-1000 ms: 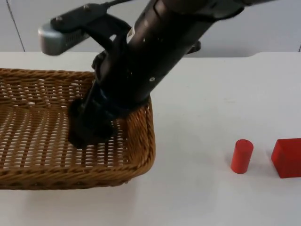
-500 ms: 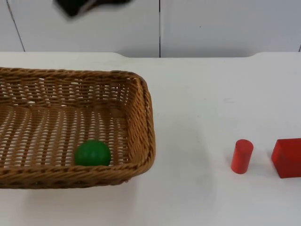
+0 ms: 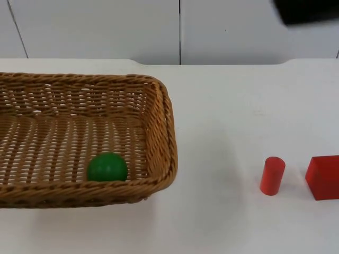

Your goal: Pick up the basket with the left hand and place the object to the left of the red cylinder into the basket with the right hand.

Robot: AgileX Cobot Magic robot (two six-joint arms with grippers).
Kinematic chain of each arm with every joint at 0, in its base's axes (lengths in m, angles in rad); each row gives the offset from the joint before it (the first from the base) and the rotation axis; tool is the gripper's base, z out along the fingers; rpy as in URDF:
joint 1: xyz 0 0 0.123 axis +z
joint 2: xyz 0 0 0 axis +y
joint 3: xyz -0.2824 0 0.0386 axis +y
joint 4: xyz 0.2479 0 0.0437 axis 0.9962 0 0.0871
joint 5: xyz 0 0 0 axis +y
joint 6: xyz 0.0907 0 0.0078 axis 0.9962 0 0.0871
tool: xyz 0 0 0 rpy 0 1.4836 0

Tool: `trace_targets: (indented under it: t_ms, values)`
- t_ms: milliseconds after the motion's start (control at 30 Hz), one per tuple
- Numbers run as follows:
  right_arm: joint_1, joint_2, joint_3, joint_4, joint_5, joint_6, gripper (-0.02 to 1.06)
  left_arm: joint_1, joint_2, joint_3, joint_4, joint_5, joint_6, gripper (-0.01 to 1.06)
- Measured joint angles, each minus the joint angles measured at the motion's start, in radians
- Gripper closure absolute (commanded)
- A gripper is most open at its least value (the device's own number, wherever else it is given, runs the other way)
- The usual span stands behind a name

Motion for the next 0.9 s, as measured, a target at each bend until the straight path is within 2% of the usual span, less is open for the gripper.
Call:
trace_targets:
  t_ms: [100,133,233,267,400,700,800,900]
  values:
    - [0.0,-0.115,0.092,-0.09,0.002,0.109,-0.01,-0.006,0.0,0.0,-0.002,-0.001,0.004,1.05]
    - [0.0,-0.115,0.092,-0.09,0.002,0.109,-0.01,-0.006,0.0,0.0,-0.002,-0.001,0.004,1.05]
    - [0.0,-0.192,0.142,-0.185,0.005,0.209,-0.01,-0.006,0.0,0.0,-0.006,-0.007,0.006,1.05]
    - [0.0,-0.192,0.142,-0.185,0.005,0.209,-0.01,-0.006,0.0,0.0,-0.006,-0.007,0.006,1.05]
    - [0.0,-0.258,0.187,-0.294,0.005,0.29,-0.01,-0.006,0.0,0.0,-0.012,-0.014,0.006,1.05]
    - [0.0,-0.274,0.197,-0.338,0.002,0.313,-0.01,-0.019,0.0,0.0,-0.034,-0.022,0.006,1.05]
    - [0.0,-0.274,0.197,-0.35,-0.005,0.315,-0.01,-0.051,0.0,0.0,-0.039,-0.032,0.006,1.05]
    - [0.0,-0.274,0.198,-0.356,-0.014,0.315,-0.01,-0.111,0.017,0.002,-0.062,-0.084,0.006,1.05]
